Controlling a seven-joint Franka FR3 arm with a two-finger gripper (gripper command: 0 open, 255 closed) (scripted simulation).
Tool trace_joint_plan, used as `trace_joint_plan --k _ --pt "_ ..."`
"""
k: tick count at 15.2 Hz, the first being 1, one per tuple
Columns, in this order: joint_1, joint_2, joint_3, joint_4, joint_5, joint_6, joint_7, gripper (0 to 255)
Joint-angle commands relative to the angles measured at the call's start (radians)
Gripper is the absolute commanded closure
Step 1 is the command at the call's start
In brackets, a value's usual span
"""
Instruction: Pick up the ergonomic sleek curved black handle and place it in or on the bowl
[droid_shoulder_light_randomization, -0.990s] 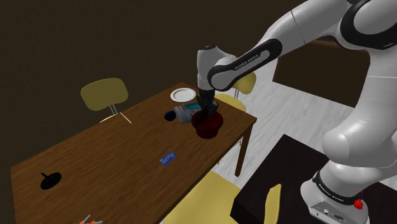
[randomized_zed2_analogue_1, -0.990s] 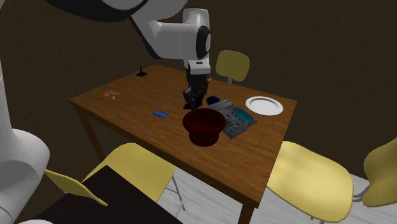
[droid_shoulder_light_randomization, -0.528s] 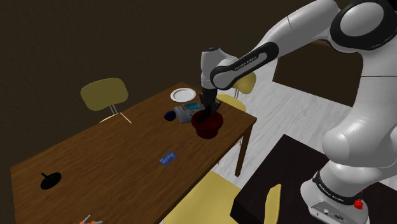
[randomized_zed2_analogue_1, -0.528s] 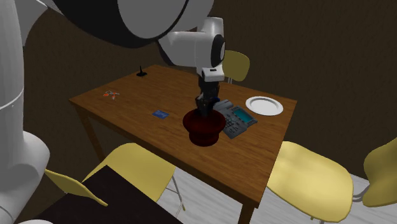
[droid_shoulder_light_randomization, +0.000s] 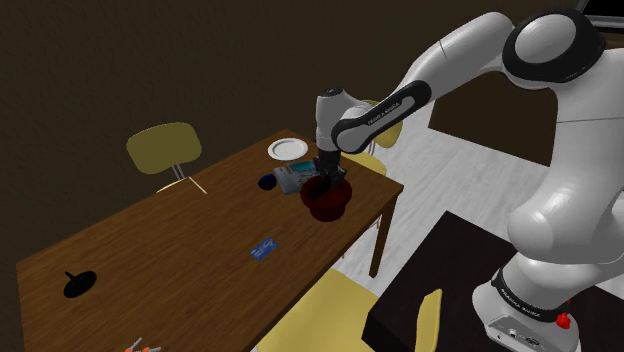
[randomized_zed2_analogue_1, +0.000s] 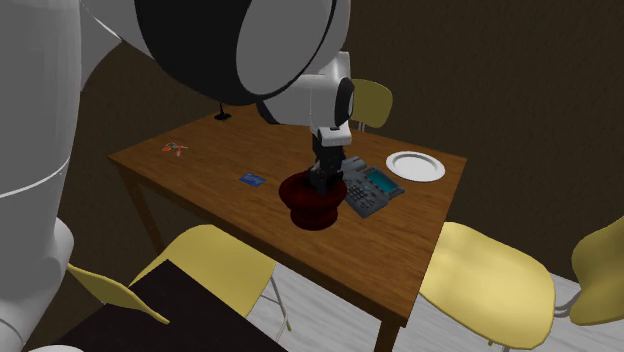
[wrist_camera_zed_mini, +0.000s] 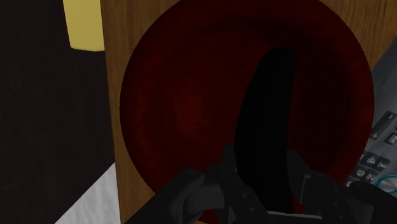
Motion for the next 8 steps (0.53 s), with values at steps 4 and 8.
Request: trace_joint_plan --k 4,8 --pt "0.004 0.007 -0.006 -0.004 -0.008 0.009 0.005 255" --pt "0.004 0.007 -0.007 -0.004 -0.008 0.008 0.004 0"
